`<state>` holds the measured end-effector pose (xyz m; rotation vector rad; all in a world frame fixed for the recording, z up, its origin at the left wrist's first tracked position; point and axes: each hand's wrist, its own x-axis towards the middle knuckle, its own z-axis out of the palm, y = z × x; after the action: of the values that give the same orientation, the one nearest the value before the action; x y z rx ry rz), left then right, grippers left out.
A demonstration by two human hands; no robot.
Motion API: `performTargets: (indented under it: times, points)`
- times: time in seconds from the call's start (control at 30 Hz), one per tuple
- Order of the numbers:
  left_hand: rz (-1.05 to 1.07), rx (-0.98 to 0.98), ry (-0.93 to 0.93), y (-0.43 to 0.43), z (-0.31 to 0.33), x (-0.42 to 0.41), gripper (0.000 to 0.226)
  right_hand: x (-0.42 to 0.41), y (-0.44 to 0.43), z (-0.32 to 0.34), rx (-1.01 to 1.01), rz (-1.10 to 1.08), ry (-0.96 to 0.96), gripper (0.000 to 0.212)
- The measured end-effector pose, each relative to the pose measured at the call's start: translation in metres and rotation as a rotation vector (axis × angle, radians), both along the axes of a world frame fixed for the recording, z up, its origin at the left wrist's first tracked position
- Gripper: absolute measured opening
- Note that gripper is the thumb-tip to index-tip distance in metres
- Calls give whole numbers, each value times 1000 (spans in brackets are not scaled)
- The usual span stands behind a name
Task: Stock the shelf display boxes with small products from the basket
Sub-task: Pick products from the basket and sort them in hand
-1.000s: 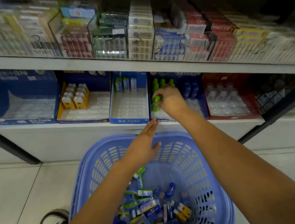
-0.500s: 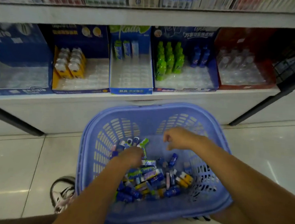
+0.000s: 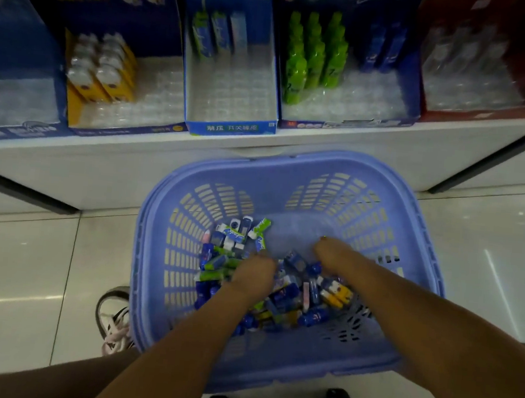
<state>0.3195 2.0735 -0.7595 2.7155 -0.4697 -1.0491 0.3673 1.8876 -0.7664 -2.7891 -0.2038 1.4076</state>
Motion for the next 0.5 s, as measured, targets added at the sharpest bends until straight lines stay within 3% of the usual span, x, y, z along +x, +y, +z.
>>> performTargets:
  times: [0.1,0.2,0.3,0.5]
  points:
    - [-54,-181,83,-23,-4,-6,27,8,-4,15,-62,-110,227,11]
    - [-105,-172,170,-30,-9,-10,27,22,-15,33,84,-139,96,19]
    - [-132,-180,177,-31,-10,-8,22,25,-26,56,264,-326,73,44]
    - [-82,-193,174,-30,-7,-5,24,33,-33,104,582,-519,46,32]
